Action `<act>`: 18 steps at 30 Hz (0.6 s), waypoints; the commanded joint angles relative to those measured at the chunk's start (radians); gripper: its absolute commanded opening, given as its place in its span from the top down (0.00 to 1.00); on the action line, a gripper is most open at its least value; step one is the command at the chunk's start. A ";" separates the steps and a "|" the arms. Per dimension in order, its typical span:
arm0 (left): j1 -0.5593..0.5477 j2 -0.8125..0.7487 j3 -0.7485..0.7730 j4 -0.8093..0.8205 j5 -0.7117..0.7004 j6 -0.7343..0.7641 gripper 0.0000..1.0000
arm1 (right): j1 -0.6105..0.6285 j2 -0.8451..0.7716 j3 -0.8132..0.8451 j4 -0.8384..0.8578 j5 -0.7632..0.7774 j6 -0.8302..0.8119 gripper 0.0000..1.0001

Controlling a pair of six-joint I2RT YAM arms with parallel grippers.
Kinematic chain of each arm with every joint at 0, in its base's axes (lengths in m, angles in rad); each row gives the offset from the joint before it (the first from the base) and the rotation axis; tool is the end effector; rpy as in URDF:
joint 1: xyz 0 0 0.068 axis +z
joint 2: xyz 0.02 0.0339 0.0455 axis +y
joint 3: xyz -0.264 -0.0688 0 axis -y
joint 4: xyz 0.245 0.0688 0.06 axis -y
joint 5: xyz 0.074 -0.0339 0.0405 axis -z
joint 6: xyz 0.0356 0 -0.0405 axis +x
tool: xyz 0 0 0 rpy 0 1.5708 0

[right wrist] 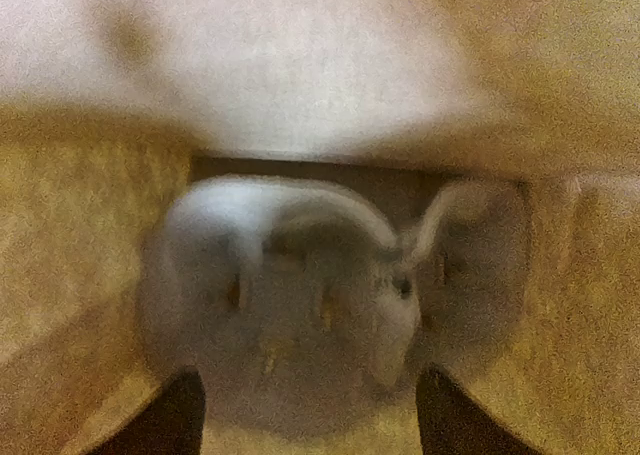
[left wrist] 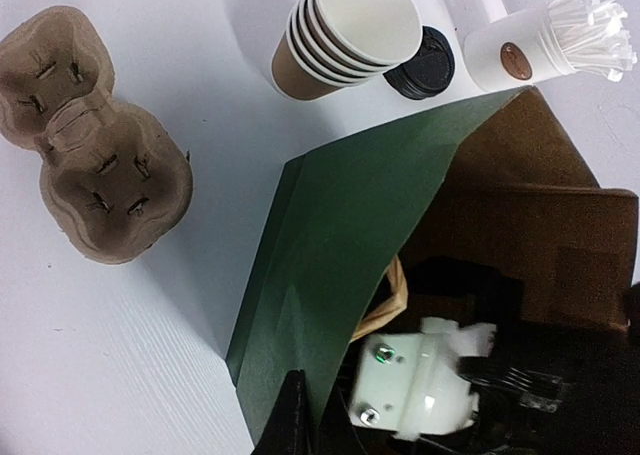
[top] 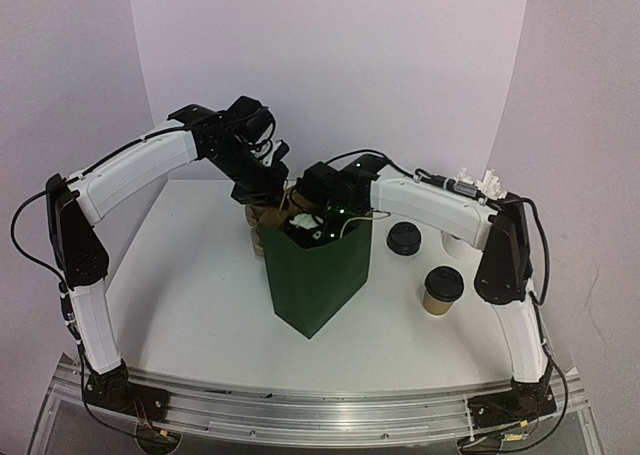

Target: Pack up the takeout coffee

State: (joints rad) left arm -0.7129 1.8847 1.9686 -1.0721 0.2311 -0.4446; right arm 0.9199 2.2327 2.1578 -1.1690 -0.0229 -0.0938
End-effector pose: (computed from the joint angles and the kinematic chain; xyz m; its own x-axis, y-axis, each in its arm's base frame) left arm 0.2976 -0.2680 0.3542 -0.8851 0.2118 -0.4144 0.3891 0.8253 -0.4093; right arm 0.2819 0.3714 0.2595 -0.4964 -0.8063 -0.3217 -0.8500 0.5267 -0.0085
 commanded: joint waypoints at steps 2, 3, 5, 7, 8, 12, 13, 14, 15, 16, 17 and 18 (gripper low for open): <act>-0.004 -0.004 0.007 0.027 0.013 0.000 1.00 | 0.008 -0.089 0.029 -0.003 -0.066 0.027 0.24; -0.004 -0.003 0.007 0.027 0.013 0.000 1.00 | 0.008 -0.092 0.029 -0.005 -0.066 0.028 0.22; -0.004 -0.001 0.007 0.027 0.013 0.000 1.00 | 0.007 -0.098 0.025 -0.007 -0.055 0.029 0.15; -0.004 0.000 0.008 0.027 0.013 0.000 1.00 | 0.007 -0.097 0.012 -0.007 -0.050 0.025 0.14; -0.004 0.000 0.009 0.027 0.013 0.000 1.00 | 0.007 -0.095 0.004 -0.008 -0.049 0.023 0.14; -0.004 0.001 0.014 0.023 0.011 0.001 1.00 | 0.007 -0.097 0.005 -0.009 -0.052 0.023 0.10; -0.005 0.001 0.014 0.022 0.008 0.001 1.00 | 0.007 -0.100 0.014 -0.008 -0.046 0.024 0.10; -0.005 0.002 0.013 0.022 0.004 0.001 1.00 | 0.008 -0.105 0.025 -0.010 -0.039 0.024 0.09; -0.004 0.003 0.012 0.021 0.002 0.001 1.00 | 0.008 -0.110 0.037 -0.010 -0.033 0.026 0.09; -0.005 0.005 0.012 0.021 0.002 0.001 1.00 | 0.008 -0.116 0.048 -0.010 -0.028 0.027 0.08; -0.005 0.007 0.012 0.021 0.002 0.001 1.00 | 0.008 -0.119 0.060 -0.011 -0.024 0.029 0.08; -0.004 0.009 0.013 0.021 0.002 0.001 1.00 | 0.008 -0.123 0.070 -0.012 -0.022 0.031 0.07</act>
State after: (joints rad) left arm -0.7151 1.8866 1.9683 -1.0714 0.2360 -0.4446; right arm 0.9215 2.1803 2.1644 -1.1707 -0.0515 -0.0738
